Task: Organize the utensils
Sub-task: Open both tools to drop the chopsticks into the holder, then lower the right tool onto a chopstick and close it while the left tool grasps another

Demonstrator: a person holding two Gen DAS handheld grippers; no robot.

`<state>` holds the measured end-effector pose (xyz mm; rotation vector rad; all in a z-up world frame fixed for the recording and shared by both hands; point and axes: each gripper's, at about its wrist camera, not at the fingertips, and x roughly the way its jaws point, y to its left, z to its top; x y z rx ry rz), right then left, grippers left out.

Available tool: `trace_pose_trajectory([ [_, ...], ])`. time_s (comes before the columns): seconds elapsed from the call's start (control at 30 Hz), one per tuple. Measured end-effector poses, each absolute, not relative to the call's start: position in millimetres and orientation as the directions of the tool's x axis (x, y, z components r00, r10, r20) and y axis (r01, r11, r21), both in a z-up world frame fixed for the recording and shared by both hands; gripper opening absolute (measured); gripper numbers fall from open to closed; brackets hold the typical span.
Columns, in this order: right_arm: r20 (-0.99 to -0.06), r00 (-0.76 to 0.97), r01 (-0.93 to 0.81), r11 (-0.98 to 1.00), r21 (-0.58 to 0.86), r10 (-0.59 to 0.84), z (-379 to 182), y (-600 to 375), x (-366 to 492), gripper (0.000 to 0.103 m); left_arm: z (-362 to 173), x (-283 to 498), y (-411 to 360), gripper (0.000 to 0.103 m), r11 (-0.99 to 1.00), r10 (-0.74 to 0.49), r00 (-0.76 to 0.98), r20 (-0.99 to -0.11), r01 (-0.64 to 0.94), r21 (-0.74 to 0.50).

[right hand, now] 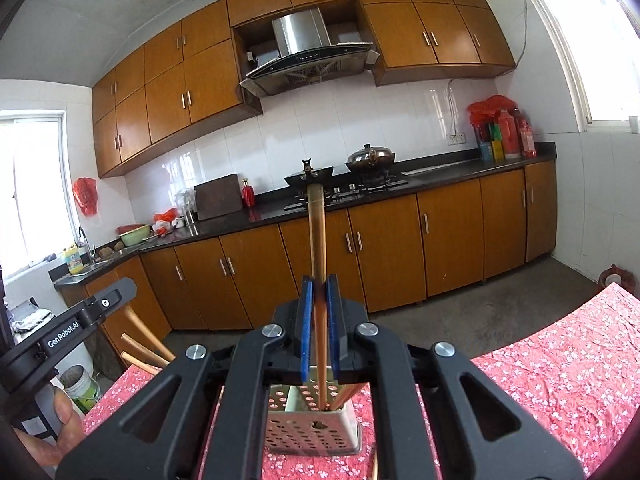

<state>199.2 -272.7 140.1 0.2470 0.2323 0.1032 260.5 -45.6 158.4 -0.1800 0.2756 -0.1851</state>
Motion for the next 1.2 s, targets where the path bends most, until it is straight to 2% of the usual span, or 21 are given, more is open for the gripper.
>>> trace_pose_trajectory([
  [0.13, -0.210, 0.971, -0.059, 0.963, 0.263, 0.117, 147.8, -280.5, 188.8, 0.008, 165.4, 247.7, -37.8, 0.017, 0.970, -0.186, 0.953, -0.238, 0.140, -0.198],
  [0.27, -0.207, 0.974, -0.042, 0.965, 0.257, 0.097, 151.6, -289.3, 170.3, 0.008, 169.2, 227.3, -24.0, 0.024, 0.975, -0.160, 0.960, -0.230, 0.117, -0.190],
  [0.4, -0.254, 0.964, -0.020, 0.969, 0.246, 0.084, 135.9, -300.8, 146.8, 0.008, 155.7, 201.3, -7.7, 0.026, 0.984, -0.125, 0.958, -0.257, 0.086, -0.159],
  [0.5, -0.331, 0.940, 0.000, 0.969, 0.247, 0.085, 109.9, -308.4, 136.6, 0.008, 128.1, 183.3, 7.8, 0.026, 0.986, -0.123, 0.937, -0.326, 0.079, -0.146],
  [0.63, -0.534, 0.837, 0.029, 0.965, 0.261, 0.119, 41.7, -312.0, 136.1, 0.008, 70.4, 172.2, 26.1, 0.026, 0.987, -0.133, 0.877, -0.462, 0.076, -0.139],
  [0.8, -0.698, 0.690, 0.029, 0.955, 0.295, 0.194, -30.0, -300.0, 135.4, 0.008, 0.1, 168.9, 39.6, 0.026, 0.987, -0.140, 0.776, -0.616, 0.060, -0.148],
  [0.9, -0.730, 0.649, 0.019, 0.954, 0.298, 0.215, -50.3, -289.5, 131.3, 0.008, -21.9, 165.3, 39.1, 0.026, 0.988, -0.143, 0.742, -0.655, 0.065, -0.143],
  [1.2, -0.767, 0.600, -0.019, 0.962, 0.272, 0.229, -69.0, -271.0, 133.6, 0.008, -46.3, 157.4, 24.9, 0.026, 0.983, -0.183, 0.695, -0.695, 0.122, -0.138],
])
